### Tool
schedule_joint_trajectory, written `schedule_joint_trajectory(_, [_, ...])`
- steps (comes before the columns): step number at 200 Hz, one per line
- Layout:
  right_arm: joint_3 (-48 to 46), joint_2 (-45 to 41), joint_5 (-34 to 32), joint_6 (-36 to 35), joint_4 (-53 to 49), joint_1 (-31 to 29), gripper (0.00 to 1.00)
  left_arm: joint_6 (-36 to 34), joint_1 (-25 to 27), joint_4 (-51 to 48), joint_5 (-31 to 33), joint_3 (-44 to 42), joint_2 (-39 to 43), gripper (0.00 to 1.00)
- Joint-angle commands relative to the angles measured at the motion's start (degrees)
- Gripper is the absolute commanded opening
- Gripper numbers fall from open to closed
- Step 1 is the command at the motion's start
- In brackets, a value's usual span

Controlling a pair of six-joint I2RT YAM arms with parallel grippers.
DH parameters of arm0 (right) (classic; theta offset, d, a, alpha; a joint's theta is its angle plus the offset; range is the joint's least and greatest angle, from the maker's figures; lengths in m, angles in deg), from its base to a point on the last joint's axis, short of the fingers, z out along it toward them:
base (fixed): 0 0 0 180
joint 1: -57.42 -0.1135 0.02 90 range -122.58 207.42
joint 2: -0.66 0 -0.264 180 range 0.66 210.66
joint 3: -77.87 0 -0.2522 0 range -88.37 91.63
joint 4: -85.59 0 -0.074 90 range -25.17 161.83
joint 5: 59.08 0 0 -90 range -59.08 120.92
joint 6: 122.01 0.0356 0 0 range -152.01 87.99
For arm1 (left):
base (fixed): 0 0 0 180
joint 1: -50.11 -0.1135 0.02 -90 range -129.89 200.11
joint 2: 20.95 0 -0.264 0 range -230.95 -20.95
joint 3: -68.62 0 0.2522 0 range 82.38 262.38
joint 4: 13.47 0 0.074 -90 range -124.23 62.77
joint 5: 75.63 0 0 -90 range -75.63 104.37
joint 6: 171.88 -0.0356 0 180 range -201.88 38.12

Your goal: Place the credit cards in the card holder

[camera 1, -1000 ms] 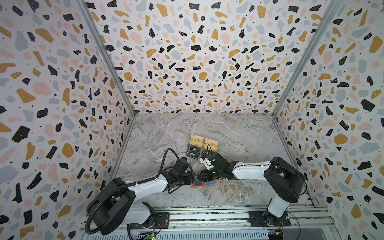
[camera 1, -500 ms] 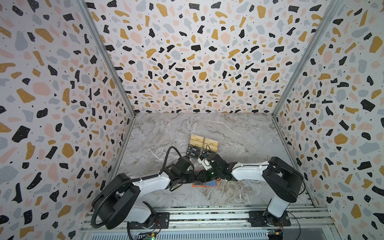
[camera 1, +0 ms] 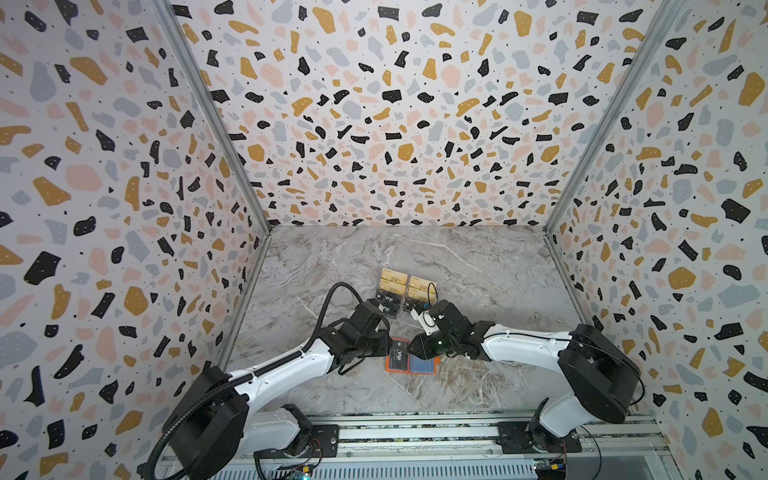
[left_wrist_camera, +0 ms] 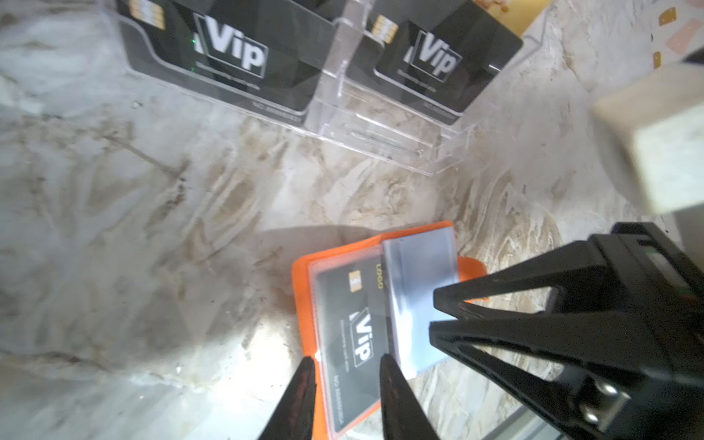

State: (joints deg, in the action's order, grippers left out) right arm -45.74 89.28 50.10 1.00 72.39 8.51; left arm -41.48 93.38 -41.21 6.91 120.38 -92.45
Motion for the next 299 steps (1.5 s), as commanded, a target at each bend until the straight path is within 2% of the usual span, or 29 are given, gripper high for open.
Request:
schedule_joint_trajectory(1, [-1.54,-1.87,-2.3,-1.23,-2.88,0.21,0.23,2.03,2.34,3.0,-2.42,1.78,-1.83,0.32])
schedule_joint_trajectory(56, [-3.94,-1.99,-3.79,-1.26,-2.4,1.4,0.19,5.53,7.04,11.46,-4.57,3.94,-11.35,0.31])
schedule_joint_trajectory(128, [-4.77,-4.15,-6.91,-2.25,-5.21,1.71,0.19,7.5,6.71,16.39,-4.58,3.52,-17.31,0.31])
schedule_joint_trajectory(206, [-5.43,-3.49,-7.05,-1.86,-4.72,1.8,0.18,8.13,5.03,21.33,-7.47,1.37,-18.92,0.31])
schedule_joint_trajectory(299, [-5.54,-3.7,-7.49,-1.53,-4.87,1.8,0.18,8.34,4.84,20.04,-4.93,0.06,-20.25,0.32])
